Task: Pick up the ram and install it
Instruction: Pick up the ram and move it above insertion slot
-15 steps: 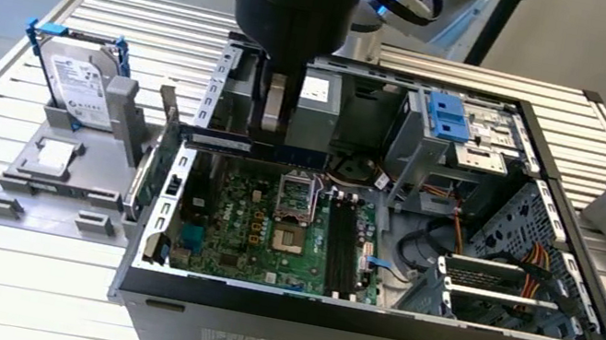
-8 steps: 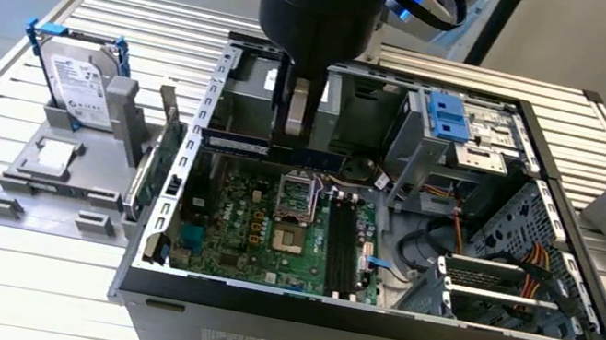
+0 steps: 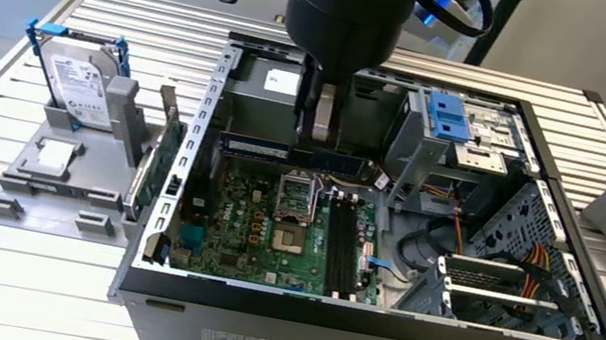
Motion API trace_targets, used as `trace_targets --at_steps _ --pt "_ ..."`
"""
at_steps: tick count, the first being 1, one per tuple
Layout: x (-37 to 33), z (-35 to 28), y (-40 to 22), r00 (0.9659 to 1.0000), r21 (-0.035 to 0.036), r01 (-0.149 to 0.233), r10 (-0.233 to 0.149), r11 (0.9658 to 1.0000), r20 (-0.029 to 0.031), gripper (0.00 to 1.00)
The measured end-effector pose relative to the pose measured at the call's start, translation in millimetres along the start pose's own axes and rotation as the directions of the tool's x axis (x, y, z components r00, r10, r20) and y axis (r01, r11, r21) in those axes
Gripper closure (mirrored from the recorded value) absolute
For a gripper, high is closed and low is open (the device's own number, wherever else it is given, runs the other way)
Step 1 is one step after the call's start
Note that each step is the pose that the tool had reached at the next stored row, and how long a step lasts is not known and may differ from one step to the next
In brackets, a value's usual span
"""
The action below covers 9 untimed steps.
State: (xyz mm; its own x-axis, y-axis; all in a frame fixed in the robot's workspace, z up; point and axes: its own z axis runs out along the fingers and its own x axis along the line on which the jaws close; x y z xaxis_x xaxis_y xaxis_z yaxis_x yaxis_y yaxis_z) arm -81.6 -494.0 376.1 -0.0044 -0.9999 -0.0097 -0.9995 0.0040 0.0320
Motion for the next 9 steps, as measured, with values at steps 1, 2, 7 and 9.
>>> trace_targets --at_steps 1,2,7,9 --pt "0.0 -0.1 -2.3 1.0 -0.0001 0.0 0.0 1.0 0.0 1.0" --pt "0.0 -0.1 -4.3 1.0 -0.0001 0.0 0.0 1.0 0.0 1.0" --pt "-0.1 -0.5 -15.4 1.0 -0.0004 0.001 -0.001 1.0 0.0 1.0" --pt "-0.1 -0.7 -21.4 1.0 -0.0008 0.001 -0.001 1.0 -0.0001 1.0"
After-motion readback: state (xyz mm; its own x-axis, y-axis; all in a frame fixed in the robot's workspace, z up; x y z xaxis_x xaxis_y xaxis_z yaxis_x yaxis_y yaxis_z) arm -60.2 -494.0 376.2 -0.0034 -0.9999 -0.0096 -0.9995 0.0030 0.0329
